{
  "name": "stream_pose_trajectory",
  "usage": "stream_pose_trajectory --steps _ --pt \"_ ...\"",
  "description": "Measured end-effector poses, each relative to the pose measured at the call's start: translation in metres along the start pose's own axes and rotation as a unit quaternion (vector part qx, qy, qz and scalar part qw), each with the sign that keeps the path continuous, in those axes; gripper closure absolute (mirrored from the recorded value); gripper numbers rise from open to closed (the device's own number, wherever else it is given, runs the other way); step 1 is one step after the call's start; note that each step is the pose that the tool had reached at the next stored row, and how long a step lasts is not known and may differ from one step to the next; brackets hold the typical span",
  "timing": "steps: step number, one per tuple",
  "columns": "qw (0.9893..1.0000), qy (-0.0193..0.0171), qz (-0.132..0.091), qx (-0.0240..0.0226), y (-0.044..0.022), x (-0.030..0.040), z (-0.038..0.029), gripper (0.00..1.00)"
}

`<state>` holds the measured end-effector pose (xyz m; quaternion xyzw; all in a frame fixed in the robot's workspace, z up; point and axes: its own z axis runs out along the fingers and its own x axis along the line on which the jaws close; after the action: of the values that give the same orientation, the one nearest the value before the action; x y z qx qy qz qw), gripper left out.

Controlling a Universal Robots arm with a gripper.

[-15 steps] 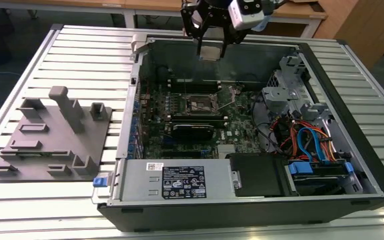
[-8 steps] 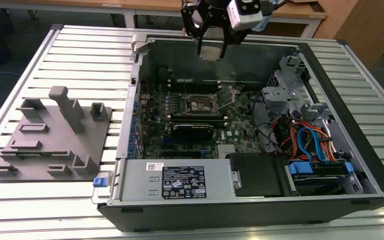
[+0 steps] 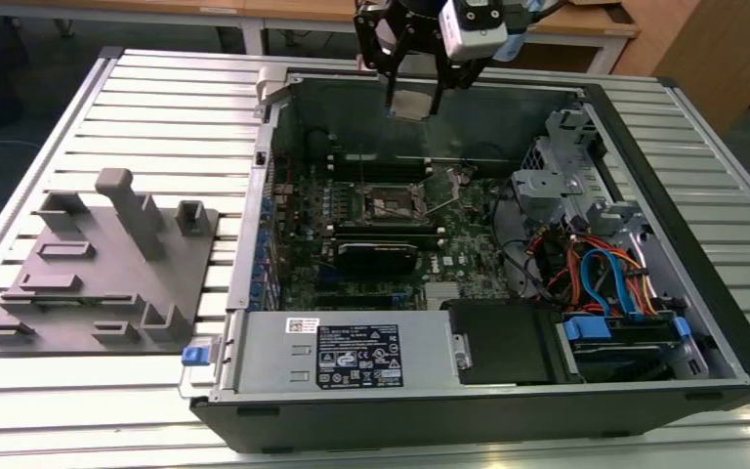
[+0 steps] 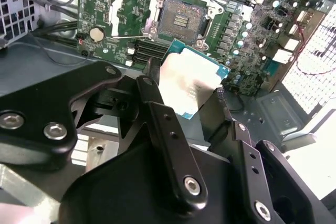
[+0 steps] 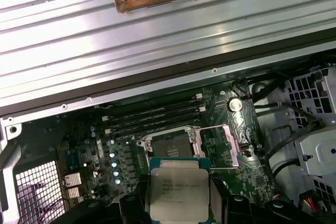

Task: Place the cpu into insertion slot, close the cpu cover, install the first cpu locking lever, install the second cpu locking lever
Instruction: 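Place the cpu into insertion slot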

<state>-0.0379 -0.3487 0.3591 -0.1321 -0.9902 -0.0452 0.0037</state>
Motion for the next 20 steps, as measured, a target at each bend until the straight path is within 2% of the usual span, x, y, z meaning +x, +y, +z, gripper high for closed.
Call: stream_pose_trajectory --steps 8,20 --pt "0.9993 -0.0032 0.037 -0.0007 -0.0001 0.0 0.0006 0.46" --pt "0.9991 -0.0038 0.043 -0.0009 -0.0001 0.0 0.0007 0.46"
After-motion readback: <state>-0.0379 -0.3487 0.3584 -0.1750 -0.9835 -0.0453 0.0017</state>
